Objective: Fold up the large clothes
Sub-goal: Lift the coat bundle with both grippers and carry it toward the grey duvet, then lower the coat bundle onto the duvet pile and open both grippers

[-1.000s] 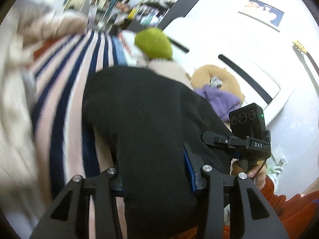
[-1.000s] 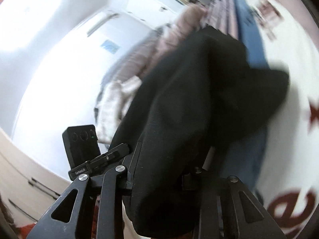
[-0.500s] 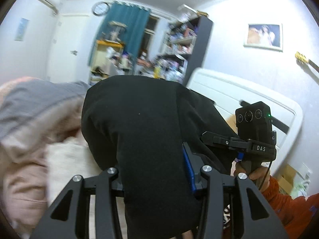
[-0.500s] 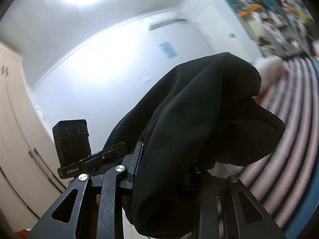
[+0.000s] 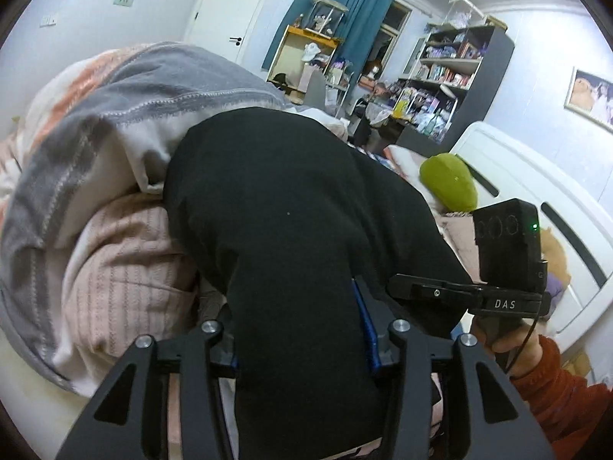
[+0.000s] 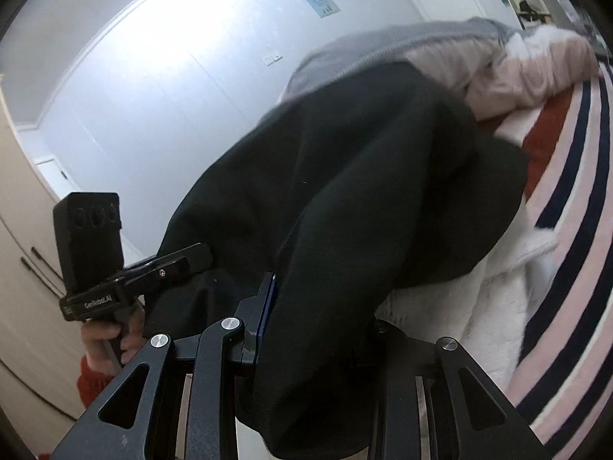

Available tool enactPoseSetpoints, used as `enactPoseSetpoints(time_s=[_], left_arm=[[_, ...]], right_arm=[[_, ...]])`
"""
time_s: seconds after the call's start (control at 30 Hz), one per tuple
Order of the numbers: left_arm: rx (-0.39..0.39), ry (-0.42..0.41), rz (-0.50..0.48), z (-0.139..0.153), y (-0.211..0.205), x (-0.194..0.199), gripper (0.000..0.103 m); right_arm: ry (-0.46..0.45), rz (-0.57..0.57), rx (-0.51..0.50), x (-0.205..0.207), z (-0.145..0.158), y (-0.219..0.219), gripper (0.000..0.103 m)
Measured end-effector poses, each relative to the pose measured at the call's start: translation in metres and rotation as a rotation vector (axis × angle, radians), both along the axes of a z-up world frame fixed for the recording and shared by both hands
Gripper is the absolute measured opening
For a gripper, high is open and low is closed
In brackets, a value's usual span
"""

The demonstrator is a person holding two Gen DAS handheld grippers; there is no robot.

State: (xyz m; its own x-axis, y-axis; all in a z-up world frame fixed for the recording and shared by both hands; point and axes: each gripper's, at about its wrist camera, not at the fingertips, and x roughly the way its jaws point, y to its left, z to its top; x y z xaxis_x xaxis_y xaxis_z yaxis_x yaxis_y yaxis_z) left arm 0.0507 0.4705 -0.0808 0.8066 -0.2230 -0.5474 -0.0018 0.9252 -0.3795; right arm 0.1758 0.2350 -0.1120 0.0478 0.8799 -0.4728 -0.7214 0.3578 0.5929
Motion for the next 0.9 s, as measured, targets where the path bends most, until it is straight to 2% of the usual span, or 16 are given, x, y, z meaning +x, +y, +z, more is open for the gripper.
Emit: enactPoseSetpoints(time_s=[0.1, 0.2, 0.27, 0.37, 0.43, 0.47, 0.5, 0.53, 0.63, 0.77, 0.9], left_arm=[[0.018, -0.007, -0.002, 0.005, -0.001, 0.007, 0.044], [0.011, -0.023, -0.006, 0.011, -0.001, 0.007, 0.044], [-0.012, -0.027, -0.018, 0.008, -0.003, 0.014, 0.047], [0.000, 0.002, -0.025, -0.002, -0.006, 0.014, 0.055], [-0.010, 0.018, -0.012, -0.008, -0.004, 0.009, 0.061], [-0.012, 0.019, -0.007, -0.008, -0.003, 0.006, 0.061], [-0.005, 0.019, 0.004, -0.006, -0.004, 0.001, 0.067], [0.032, 0.024, 0.030, -0.002, -0.006, -0.005, 0.074], [0.117, 0.023, 0.094, 0.005, -0.015, -0.017, 0.086], [0.175, 0.022, 0.118, 0.012, -0.029, -0.028, 0.086], [0.289, 0.006, 0.217, 0.024, -0.053, -0.041, 0.087]], right_arm=[[-0.025, -0.010, -0.015, 0.002, 0.009, -0.004, 0.025], [-0.099, -0.044, -0.021, -0.004, 0.036, -0.005, 0.024], [-0.087, -0.066, -0.002, -0.001, 0.036, -0.011, 0.024], [-0.054, -0.071, -0.028, -0.007, 0.020, -0.019, 0.025], [-0.019, -0.063, -0.035, -0.009, 0.009, -0.022, 0.033], [-0.004, -0.067, -0.033, -0.011, 0.010, -0.024, 0.042], [0.007, -0.069, -0.031, -0.009, 0.013, -0.027, 0.050], [0.004, -0.068, -0.030, -0.011, 0.015, -0.029, 0.052], [-0.047, -0.071, -0.048, -0.018, 0.024, -0.034, 0.059], [-0.112, -0.077, -0.065, -0.025, 0.034, -0.052, 0.063], [-0.093, -0.088, -0.044, -0.032, 0.040, -0.076, 0.069]])
